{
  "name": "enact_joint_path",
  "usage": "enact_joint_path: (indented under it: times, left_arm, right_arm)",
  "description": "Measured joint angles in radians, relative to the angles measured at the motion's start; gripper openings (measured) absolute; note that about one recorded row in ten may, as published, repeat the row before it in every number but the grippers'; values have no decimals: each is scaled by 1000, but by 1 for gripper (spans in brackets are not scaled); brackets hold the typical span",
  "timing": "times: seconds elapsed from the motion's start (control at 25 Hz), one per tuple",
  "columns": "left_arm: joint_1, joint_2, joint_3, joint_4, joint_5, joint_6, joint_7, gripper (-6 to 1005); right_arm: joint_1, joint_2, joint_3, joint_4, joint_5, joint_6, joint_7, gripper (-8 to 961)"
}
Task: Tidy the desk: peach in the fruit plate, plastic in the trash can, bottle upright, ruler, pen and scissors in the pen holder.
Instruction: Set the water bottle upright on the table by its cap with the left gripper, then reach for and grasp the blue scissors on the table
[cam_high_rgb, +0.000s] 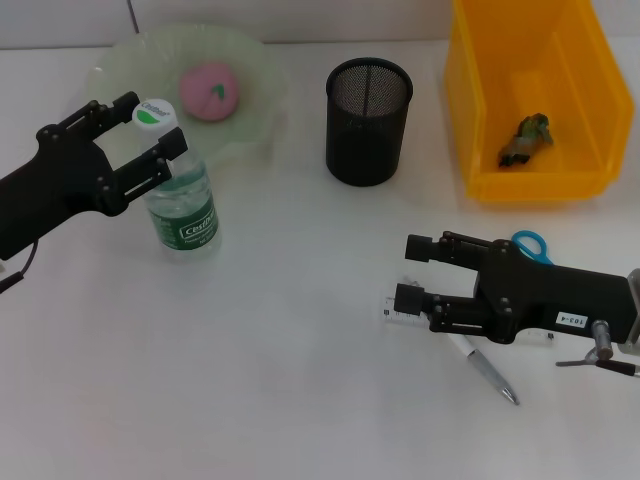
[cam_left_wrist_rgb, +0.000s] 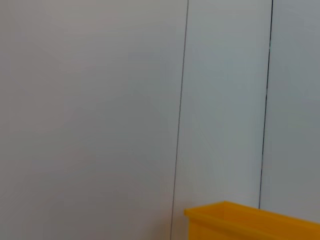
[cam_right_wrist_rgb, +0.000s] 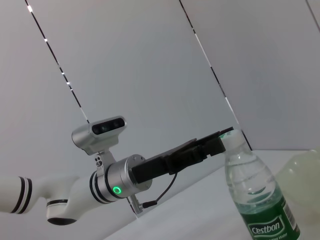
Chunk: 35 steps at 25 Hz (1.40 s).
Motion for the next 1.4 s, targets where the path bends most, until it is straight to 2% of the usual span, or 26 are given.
enact_joint_path:
  times: [0.12,0.2,0.4,0.44,0.48,0.56,0.6,0.64,0.72,0.76,0.8,0.84,0.88,1.0,1.04,1.08,1.2,1.24,1.28,1.4]
  left_arm:
    - [2,1,-17,0,-4,16,-7,609]
    - [9,1,-61,0,-5,55,-8,631]
    - [40,10,-217,-1,-3,226,-46,829]
    - [54,28,-230,2,5,282,-67,834]
    - [54,28,-230,2,5,282,-67,839]
    - [65,70,-192,4,57,356,-91,844]
    - [66,79,-182,4,73,374,-97,844]
    - [62,107,-129,14,162,430,-130,844]
    - [57,113,-99,24,208,449,-153,844]
    - [50,107,-57,50,286,458,-185,844]
    - [50,107,-57,50,286,458,-185,844]
    - [42,87,-30,73,357,447,-194,844]
    - [42,87,-30,73,357,447,-194,844]
    - [17,63,-19,81,437,411,-201,844]
    - [1,56,-18,81,464,394,-209,844]
    - [1,56,-18,81,464,394,-209,844]
    - [-29,49,-17,81,496,377,-228,844]
    - [-34,48,-17,81,500,373,-231,844]
    - [-38,47,-17,81,501,363,-231,844]
    - [-49,43,-16,81,503,336,-233,844]
  right_arm:
    - [-1,0,0,0,0,0,0,802]
    - [-1,0,0,0,0,-1,0,802]
    - [-2,-1,0,0,17,-2,0,802]
    - [-3,-4,2,-5,25,-4,6,802]
    - [-3,-4,2,-5,25,-4,6,802]
    - [-4,-6,12,-19,27,-11,25,802]
    - [-4,-8,18,-37,27,-20,41,802]
    - [-7,-16,20,-93,23,-39,86,802]
    - [-7,-21,13,-133,14,-51,121,802]
    - [-7,-27,7,-179,2,-67,163,802]
    - [-4,-35,0,-258,-22,-93,227,802]
    - [2,-40,-3,-376,-73,-125,333,802]
    - [2,-40,-3,-376,-73,-125,333,802]
    - [22,-42,-3,-596,-224,-141,526,802]
    - [46,-40,-3,-727,-340,-151,657,802]
    - [46,-40,-3,-727,-340,-151,657,802]
    - [99,-32,-9,-920,-537,-207,854,802]
    - [126,-22,-24,-1009,-651,-237,955,802]
    - [126,-22,-24,-1009,-651,-237,955,802]
    - [149,-7,-93,-1108,-785,-256,1080,802]
